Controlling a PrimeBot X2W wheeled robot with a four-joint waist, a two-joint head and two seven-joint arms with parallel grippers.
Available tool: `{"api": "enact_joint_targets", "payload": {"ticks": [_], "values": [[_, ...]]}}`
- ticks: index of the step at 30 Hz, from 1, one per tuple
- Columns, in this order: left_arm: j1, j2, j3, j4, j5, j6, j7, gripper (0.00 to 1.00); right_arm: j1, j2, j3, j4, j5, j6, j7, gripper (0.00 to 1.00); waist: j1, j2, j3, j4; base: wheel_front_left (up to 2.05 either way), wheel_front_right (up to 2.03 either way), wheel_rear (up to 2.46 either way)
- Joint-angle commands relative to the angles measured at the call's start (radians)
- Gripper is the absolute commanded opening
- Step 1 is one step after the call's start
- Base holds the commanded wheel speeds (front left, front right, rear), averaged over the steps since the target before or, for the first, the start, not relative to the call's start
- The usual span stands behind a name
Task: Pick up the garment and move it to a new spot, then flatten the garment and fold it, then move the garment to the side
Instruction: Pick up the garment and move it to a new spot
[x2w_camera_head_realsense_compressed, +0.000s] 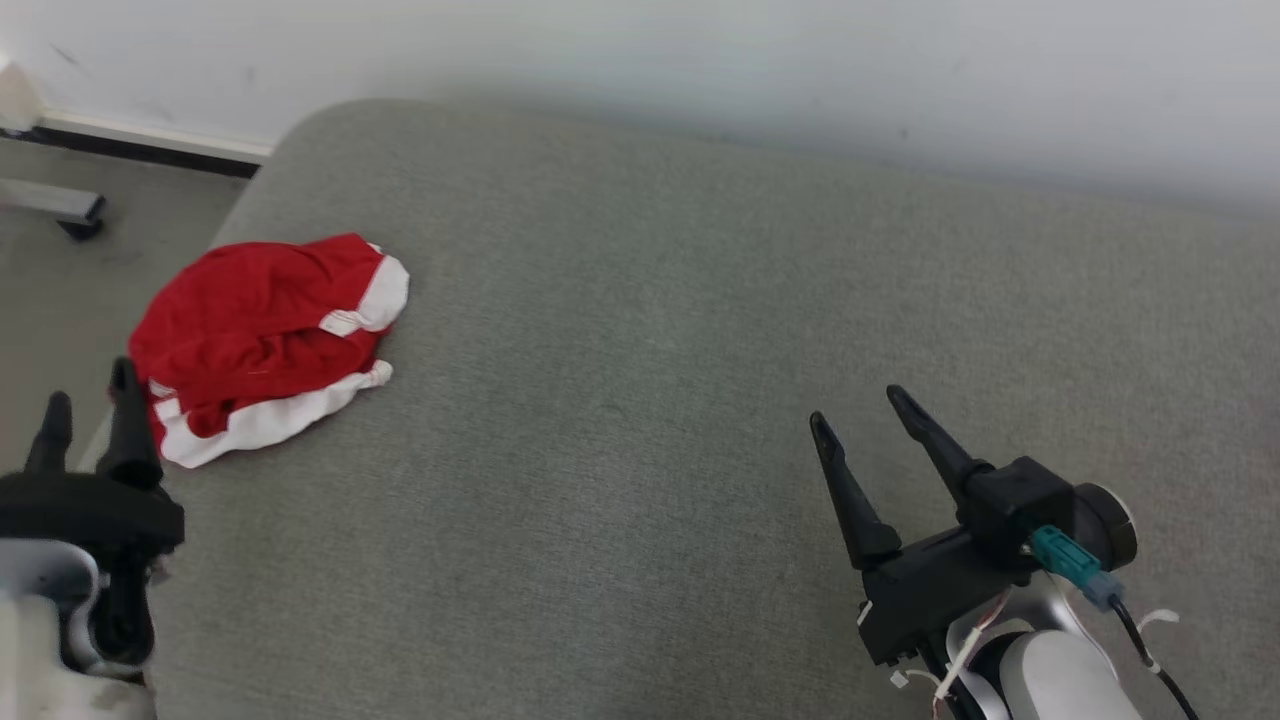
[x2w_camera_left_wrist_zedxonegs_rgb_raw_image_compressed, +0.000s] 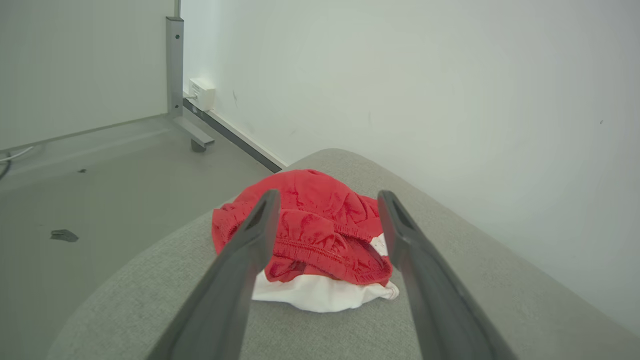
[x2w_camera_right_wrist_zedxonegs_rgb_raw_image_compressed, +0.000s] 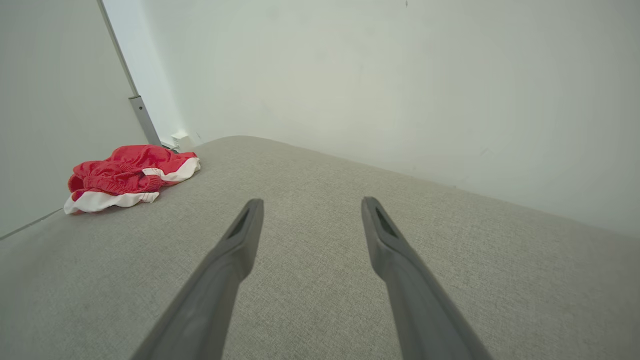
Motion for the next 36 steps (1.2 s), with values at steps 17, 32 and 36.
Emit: {"api": "enact_joint_targets", "payload": {"ticks": [17,32,36], "values": [[-0.201,0.195,0.164,0.124,-0.224,0.159,0.494,1.00,-0.044,-0.038,-0.008,-0.186,-0.015,-0.003,0.035,1.00,-0.0002,-0.0001,0.430,-0.267,0.00,0.00,0.00],[-0.073,0.146,0.167,0.114,-0.274,0.181,0.602,0.00,-0.007,-0.018,-0.006,-0.155,0.008,-0.003,0.017,1.00,-0.0002,-0.0001,0.334,-0.281,0.00,0.00,0.00],[-0.122,0.194,0.166,-0.005,-0.277,0.136,0.581,0.00,0.003,-0.008,-0.014,-0.110,0.026,-0.003,-0.006,1.00,-0.0002,-0.0001,0.239,-0.274,0.00,0.00,0.00]]}}
